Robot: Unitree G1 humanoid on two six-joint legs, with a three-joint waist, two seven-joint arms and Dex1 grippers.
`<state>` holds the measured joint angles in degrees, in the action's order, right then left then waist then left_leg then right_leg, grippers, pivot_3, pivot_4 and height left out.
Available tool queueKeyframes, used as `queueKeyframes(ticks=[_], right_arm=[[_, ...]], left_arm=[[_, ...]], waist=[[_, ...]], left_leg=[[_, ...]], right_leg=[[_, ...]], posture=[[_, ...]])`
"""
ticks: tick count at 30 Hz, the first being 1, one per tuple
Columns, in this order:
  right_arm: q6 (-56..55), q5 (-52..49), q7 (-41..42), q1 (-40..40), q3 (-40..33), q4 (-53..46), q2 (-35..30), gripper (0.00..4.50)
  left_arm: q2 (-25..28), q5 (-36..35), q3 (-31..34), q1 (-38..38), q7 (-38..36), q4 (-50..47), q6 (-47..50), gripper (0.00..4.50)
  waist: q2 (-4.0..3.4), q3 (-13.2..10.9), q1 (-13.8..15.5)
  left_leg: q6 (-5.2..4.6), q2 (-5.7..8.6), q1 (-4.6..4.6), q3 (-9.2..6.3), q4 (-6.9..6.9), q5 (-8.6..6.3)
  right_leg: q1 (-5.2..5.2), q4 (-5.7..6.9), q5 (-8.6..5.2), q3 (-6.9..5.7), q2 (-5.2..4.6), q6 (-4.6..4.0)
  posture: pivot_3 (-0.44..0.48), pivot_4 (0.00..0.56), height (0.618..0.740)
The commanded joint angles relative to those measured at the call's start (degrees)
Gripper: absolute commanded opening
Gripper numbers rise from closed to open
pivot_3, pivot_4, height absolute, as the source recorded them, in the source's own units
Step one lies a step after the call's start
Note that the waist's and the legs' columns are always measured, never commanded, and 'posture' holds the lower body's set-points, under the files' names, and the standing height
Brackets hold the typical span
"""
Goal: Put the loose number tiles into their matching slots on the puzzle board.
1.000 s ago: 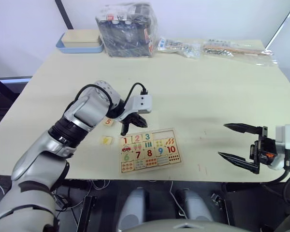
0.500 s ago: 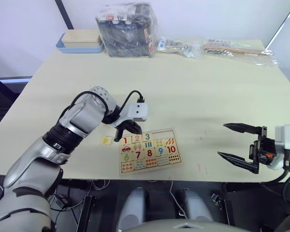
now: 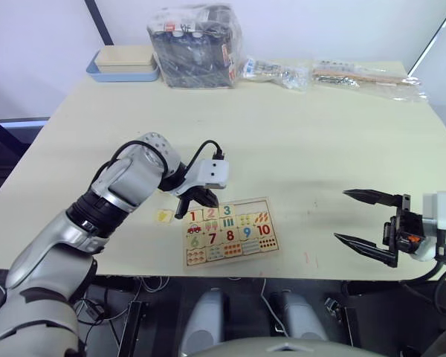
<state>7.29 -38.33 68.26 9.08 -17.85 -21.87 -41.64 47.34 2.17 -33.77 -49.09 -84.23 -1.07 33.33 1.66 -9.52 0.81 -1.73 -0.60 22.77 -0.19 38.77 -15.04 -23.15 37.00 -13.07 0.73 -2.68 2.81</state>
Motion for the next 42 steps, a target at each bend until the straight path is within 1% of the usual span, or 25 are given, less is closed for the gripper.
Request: queueKeyframes(ticks=[1, 31, 42], right_arm=[[-0.4, -0.5, -0.1, -0.2, -0.3, -1.6, -0.1, 4.5], [-0.6, -0.7, 0.2, 0.7, -0.7, -1.8, -0.1, 4.5], [-0.6, -0.7, 0.1, 0.7, -0.8, -1.9, -0.1, 4.5]], left_arm=[[-0.2, 1.0, 0.3, -0.6, -0.9, -1.0, -0.8, 0.06], [-1.2, 2.8, 0.0, 1.0, -2.4, -1.0, -2.8, 0.06], [-1.4, 2.9, 0.2, 1.6, -2.9, -2.3, -2.2, 0.06]], waist=[[0.0, 0.0, 0.0], [0.0, 0.0, 0.0], [0.0, 0.0, 0.0]], left_leg=[[0.0, 0.0, 0.0, 0.0, 0.0, 0.0], [0.0, 0.0, 0.0, 0.0, 0.0, 0.0], [0.0, 0.0, 0.0, 0.0, 0.0, 0.0]], right_leg=[[0.0, 0.0, 0.0, 0.0, 0.0, 0.0], [0.0, 0.0, 0.0, 0.0, 0.0, 0.0], [0.0, 0.0, 0.0, 0.0, 0.0, 0.0]], posture=[[0.0, 0.15, 0.74], [0.0, 0.15, 0.74], [0.0, 0.15, 0.74]])
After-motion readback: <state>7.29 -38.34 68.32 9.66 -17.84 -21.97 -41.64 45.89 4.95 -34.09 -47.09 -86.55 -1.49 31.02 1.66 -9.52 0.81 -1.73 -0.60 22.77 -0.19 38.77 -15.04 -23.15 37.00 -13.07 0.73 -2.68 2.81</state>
